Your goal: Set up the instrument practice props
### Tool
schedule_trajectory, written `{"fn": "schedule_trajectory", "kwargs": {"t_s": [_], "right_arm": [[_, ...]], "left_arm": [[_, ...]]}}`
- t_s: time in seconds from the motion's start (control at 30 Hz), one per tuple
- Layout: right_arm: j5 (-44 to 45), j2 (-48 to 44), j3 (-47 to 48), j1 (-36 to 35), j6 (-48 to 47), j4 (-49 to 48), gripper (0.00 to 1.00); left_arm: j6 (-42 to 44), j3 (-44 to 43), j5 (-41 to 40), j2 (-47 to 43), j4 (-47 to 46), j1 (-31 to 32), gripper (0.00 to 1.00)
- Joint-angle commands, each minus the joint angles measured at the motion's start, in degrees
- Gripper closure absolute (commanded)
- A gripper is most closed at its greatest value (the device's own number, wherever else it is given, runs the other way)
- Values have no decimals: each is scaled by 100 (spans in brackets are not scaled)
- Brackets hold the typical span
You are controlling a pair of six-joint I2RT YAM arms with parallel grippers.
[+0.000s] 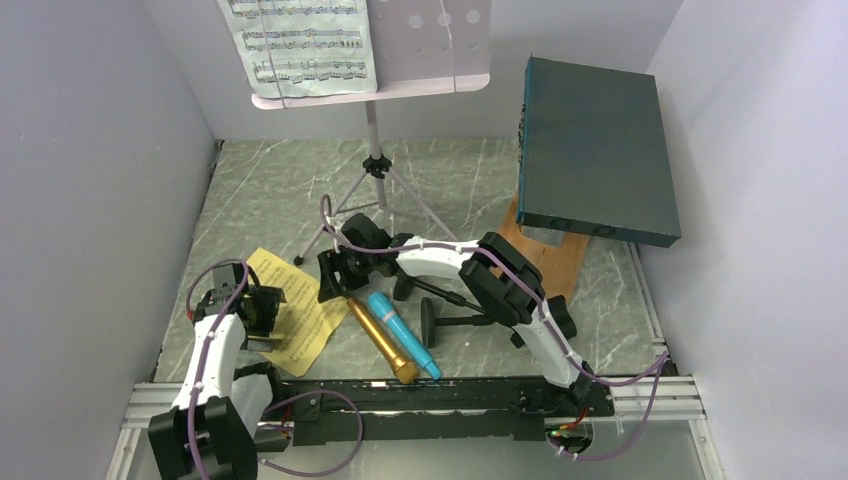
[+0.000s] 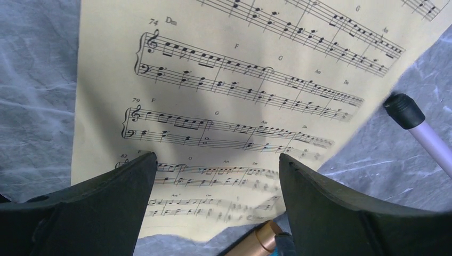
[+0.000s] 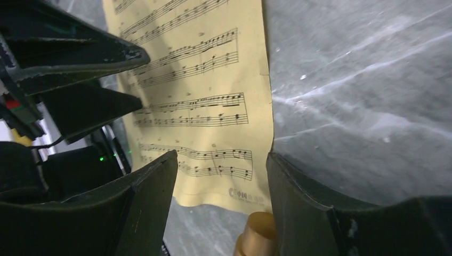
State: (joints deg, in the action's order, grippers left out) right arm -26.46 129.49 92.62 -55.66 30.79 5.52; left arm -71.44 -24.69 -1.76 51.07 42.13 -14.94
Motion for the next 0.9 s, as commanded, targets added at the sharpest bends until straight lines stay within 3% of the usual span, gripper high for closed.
{"fn": "schedule_trajectory", "kwargs": {"t_s": [0.0,0.2,0.33,0.47,0.67,0.87], "right_arm": [[-883,-46,-217,-39,561,-515,35],[-1494,-170,-327,-6,771,-892,35],[-2053,-117,-505,121,1475,-1728,34],[-2055,91,-523,182,2138,-2278,34],[-1768,525,-124,297,2683,-2364,32],[-1603,860,376,414,2345,-1851,30]], "left_arm": [[-209,288,-17,-32,-99,-18,9],[-206,387,64,-36,-216,-15,10],[-208,406,58,-6,-212,-14,10],[-243,471,123,-51,-329,-17,11],[-160,477,123,-66,-296,-18,11],[-118,541,229,-107,-334,-13,11]]}}
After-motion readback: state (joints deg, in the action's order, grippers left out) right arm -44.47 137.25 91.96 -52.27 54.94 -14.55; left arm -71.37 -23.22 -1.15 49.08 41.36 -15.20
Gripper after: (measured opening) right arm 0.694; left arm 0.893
